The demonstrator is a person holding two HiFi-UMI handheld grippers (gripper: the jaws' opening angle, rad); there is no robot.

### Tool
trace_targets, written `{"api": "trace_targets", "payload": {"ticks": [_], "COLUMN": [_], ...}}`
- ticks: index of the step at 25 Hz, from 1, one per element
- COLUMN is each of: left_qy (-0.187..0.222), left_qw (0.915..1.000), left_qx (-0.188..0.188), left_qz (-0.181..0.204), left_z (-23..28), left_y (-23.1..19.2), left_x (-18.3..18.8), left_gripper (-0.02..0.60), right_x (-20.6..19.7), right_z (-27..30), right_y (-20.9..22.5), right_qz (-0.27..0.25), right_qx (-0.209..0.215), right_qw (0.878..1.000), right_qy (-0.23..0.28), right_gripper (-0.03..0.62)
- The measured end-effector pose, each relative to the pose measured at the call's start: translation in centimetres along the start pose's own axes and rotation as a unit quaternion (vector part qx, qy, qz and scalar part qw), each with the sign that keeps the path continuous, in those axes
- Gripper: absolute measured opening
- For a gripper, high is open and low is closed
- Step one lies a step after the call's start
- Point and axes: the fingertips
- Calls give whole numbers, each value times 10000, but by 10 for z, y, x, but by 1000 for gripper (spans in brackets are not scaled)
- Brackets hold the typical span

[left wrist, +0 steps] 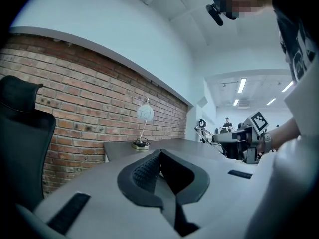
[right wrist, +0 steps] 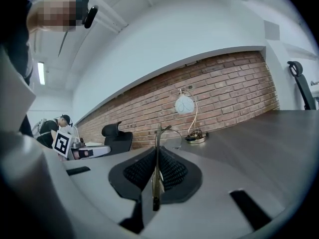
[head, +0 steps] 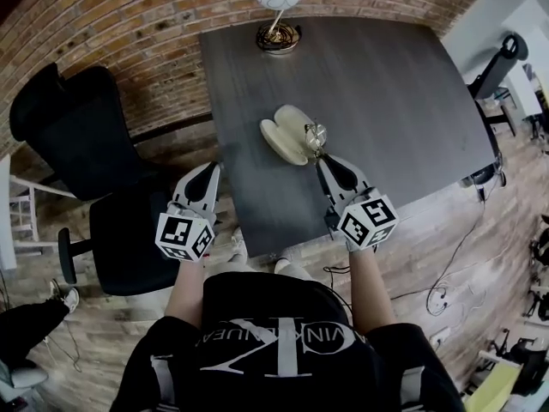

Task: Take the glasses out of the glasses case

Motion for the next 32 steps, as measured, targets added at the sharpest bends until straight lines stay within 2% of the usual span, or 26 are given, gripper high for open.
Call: {"api": "trace_targets", "payload": {"ticks": [12, 32], "left_qy": [201, 458], "left_qw": [9990, 9969], "left_qx": [404, 627], "left_qz": [40, 84], "left_z": [-43, -89], "left_y": [17, 57], "left_x": [3, 9], "left_gripper": [15, 15], "right_x": [0, 3], "right_z": [-32, -90], "right_y": [-20, -40], "right_qz": [35, 91], "right_qx": [341, 510], "right_qw": [9992, 9975], "right_qy": [209, 488], "right_gripper": [35, 35]}}
Point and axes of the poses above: the fingertips, and each gripper's own axes: z forward along the fingers, y to its right, x out of its top, and after that the axes turned 12 degrees about x, right-handed
